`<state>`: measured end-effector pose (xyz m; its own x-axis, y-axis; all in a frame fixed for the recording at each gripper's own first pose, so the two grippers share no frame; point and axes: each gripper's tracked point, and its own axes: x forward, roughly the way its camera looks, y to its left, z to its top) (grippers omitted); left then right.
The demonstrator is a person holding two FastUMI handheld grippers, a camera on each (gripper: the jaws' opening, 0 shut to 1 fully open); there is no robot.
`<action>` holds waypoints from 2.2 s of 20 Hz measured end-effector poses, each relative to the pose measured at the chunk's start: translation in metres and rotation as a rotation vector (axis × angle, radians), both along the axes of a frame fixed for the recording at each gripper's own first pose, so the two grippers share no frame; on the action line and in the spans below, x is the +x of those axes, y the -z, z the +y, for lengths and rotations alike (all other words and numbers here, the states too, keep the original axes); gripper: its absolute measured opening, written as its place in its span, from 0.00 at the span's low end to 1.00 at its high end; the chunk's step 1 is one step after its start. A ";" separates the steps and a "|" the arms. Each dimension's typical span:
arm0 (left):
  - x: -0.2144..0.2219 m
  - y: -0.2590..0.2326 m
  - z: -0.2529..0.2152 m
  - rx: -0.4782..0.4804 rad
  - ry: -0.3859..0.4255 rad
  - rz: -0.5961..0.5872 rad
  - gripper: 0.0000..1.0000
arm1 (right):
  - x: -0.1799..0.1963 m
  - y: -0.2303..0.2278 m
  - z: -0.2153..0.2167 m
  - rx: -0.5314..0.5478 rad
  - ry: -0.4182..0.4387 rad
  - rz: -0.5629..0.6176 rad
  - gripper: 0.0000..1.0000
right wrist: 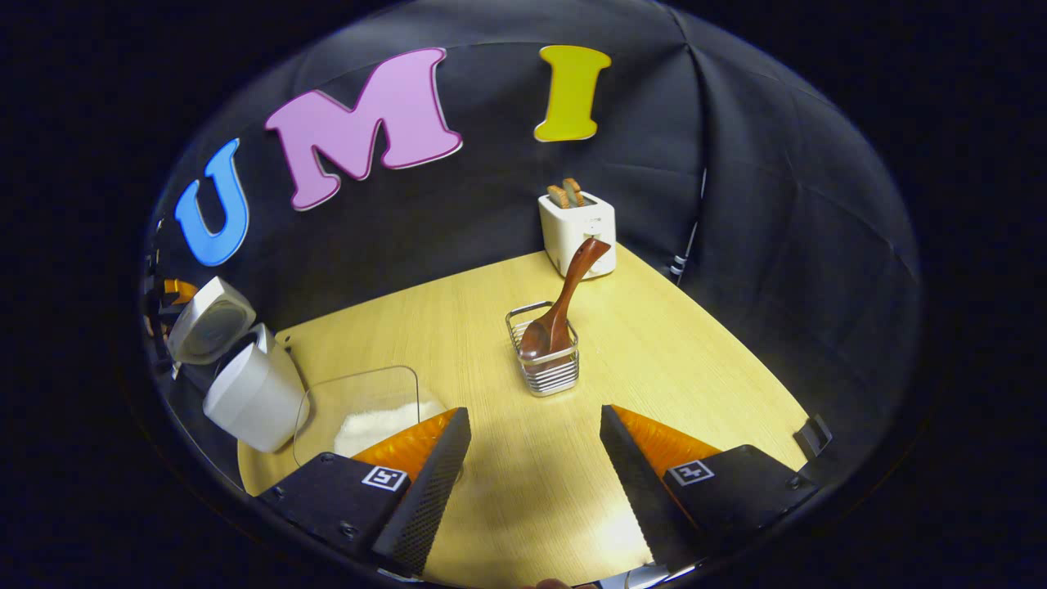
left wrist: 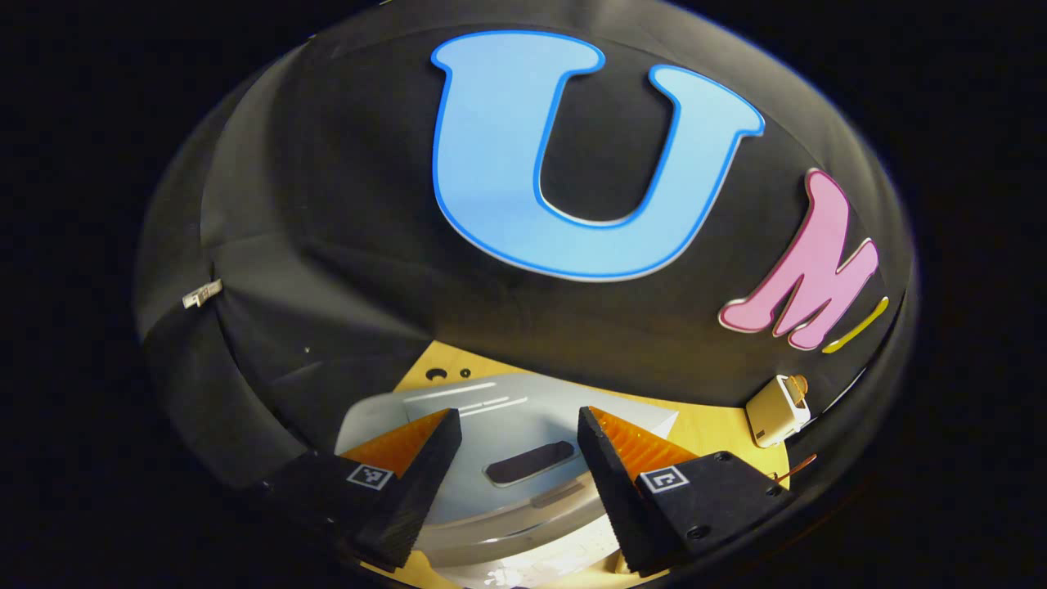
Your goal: Close the left gripper, press the button to open the rice cooker; take a wooden spoon from the chopstick holder with the right hand, scoop a spoonful of rice and pour it into the rice cooker, then put the wooden spoon back into the chopstick holder.
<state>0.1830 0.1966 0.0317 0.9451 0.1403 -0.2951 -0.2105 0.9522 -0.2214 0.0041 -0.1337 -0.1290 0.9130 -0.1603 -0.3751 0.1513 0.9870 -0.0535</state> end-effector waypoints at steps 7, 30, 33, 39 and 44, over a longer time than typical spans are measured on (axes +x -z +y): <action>-0.006 0.055 -0.022 0.117 -0.058 0.020 0.95 | 0.003 0.022 0.008 0.019 -0.063 0.054 0.99; -0.017 0.071 -0.034 0.340 0.081 -0.054 0.98 | -0.004 0.010 0.075 -0.080 -0.144 -0.020 0.99; -0.038 0.036 -0.045 0.394 0.129 -0.147 0.97 | -0.017 -0.010 0.092 -0.094 -0.100 -0.078 0.99; -0.132 -0.016 -0.077 0.378 0.157 -0.357 0.97 | -0.039 -0.071 0.140 -0.149 -0.102 -0.272 0.99; -0.207 -0.004 -0.101 0.322 0.211 -0.394 0.97 | -0.067 -0.099 0.178 -0.146 -0.110 -0.382 0.99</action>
